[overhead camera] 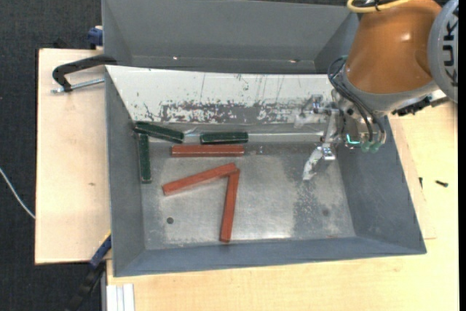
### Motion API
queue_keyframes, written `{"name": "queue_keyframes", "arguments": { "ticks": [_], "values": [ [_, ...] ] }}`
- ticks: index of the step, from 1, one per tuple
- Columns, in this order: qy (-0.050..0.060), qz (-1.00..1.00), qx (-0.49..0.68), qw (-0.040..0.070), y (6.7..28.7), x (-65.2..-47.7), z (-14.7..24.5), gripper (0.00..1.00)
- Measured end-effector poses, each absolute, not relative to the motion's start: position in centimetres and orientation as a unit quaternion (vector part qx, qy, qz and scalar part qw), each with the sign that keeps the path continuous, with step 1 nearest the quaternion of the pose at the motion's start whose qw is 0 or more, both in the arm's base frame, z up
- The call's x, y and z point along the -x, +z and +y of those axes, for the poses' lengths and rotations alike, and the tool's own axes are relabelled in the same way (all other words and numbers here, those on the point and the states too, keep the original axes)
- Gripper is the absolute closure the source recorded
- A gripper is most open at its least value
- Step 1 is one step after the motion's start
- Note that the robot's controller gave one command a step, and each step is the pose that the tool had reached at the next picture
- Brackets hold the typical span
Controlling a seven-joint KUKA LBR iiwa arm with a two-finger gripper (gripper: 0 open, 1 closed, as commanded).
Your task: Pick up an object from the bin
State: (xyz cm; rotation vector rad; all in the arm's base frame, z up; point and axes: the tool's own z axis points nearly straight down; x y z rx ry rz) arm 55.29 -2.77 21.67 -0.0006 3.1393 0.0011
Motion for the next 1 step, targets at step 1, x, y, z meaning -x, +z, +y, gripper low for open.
{"name": "queue_keyframes", "arguments": {
  "ticks": [1],
  "values": [
    [0.0,1.0,0.028,0.004,17.76,-56.36,-0.81,0.0]
  ]
}}
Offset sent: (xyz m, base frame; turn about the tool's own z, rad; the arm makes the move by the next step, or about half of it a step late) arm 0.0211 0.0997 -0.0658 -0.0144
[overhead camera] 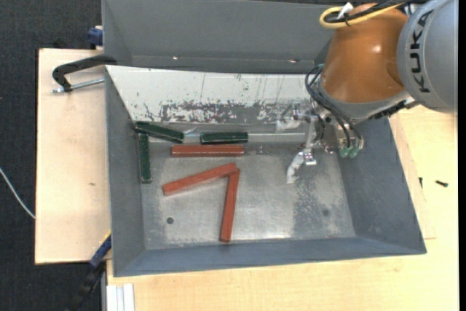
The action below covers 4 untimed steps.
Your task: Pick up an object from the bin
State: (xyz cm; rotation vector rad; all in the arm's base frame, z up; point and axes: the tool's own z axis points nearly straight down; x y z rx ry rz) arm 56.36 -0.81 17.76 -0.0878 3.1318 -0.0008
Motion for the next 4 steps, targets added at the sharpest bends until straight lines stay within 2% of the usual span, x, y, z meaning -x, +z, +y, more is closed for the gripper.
{"name": "queue_keyframes", "arguments": {
  "ticks": [1,2,3,4],
  "values": [
    [0.0,1.0,0.019,0.001,15.5,-57.0,4.3,0.0],
    [0.003,1.0,-0.003,0.003,11.6,-56.0,6.7,0.0],
    [0.002,1.0,-0.012,0.001,10.2,-55.7,6.0,0.0],
    [0.001,1.0,0.008,0.0,9.1,-56.3,6.6,0.0]
  ]
}}
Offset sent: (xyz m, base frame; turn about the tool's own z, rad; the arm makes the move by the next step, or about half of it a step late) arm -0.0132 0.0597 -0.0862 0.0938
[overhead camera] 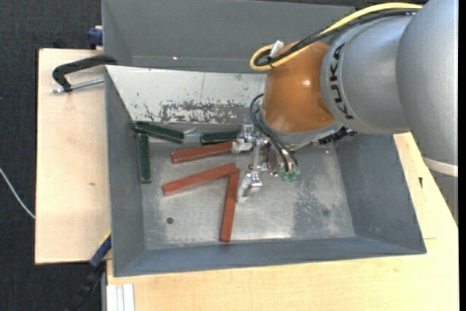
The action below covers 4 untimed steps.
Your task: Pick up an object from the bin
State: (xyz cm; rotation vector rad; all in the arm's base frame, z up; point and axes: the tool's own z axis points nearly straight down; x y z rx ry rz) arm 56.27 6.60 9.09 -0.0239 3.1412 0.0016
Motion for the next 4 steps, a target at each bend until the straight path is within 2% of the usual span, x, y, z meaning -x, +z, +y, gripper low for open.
{"name": "queue_keyframes", "arguments": {
  "ticks": [1,2,3,4],
  "values": [
    [-0.009,0.983,0.184,-0.006,8.6,-56.4,9.6,1.0],
    [-0.009,0.983,0.184,-0.006,8.6,-56.4,9.6,1.0],
    [0.001,0.985,0.171,-0.001,12.8,-54.9,7.3,1.0],
    [0.0,0.998,0.06,0.006,14.6,-56.1,9.0,1.0]
  ]
}}
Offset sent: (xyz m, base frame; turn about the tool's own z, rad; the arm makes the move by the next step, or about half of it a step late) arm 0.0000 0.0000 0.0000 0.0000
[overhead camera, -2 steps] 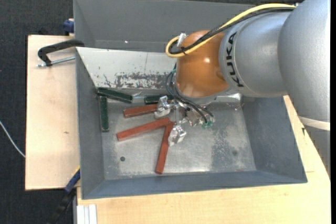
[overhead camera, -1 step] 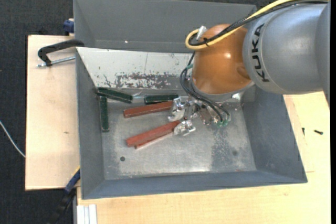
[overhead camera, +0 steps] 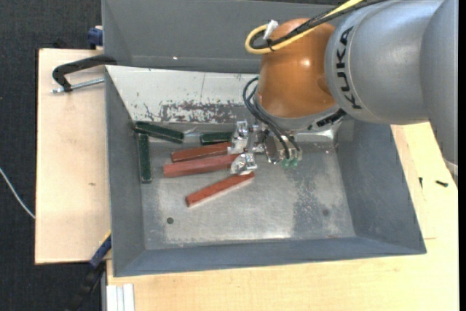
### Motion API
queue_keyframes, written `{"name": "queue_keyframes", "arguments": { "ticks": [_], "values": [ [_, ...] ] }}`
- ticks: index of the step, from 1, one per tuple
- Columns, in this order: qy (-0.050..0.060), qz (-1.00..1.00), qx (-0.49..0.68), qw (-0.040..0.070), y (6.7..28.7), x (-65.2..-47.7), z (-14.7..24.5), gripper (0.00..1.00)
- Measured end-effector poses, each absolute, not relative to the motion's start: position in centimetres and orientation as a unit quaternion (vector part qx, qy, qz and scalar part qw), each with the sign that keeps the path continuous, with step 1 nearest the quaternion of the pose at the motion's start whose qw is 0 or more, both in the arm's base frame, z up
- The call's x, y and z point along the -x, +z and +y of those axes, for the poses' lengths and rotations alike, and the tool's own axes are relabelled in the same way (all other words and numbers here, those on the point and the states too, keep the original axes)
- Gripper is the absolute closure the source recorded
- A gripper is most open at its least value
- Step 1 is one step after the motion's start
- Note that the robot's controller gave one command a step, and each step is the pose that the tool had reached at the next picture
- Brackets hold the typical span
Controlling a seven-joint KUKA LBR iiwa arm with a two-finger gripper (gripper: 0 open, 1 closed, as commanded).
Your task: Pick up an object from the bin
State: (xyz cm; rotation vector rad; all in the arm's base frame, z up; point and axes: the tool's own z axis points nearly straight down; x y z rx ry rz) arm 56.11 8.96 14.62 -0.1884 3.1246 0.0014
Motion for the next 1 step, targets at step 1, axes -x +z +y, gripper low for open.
{"name": "queue_keyframes", "arguments": {
  "ticks": [1],
  "values": [
    [0.0,0.98,0.197,0.004,26.74,-54.37,8.98,1.0]
  ]
}}
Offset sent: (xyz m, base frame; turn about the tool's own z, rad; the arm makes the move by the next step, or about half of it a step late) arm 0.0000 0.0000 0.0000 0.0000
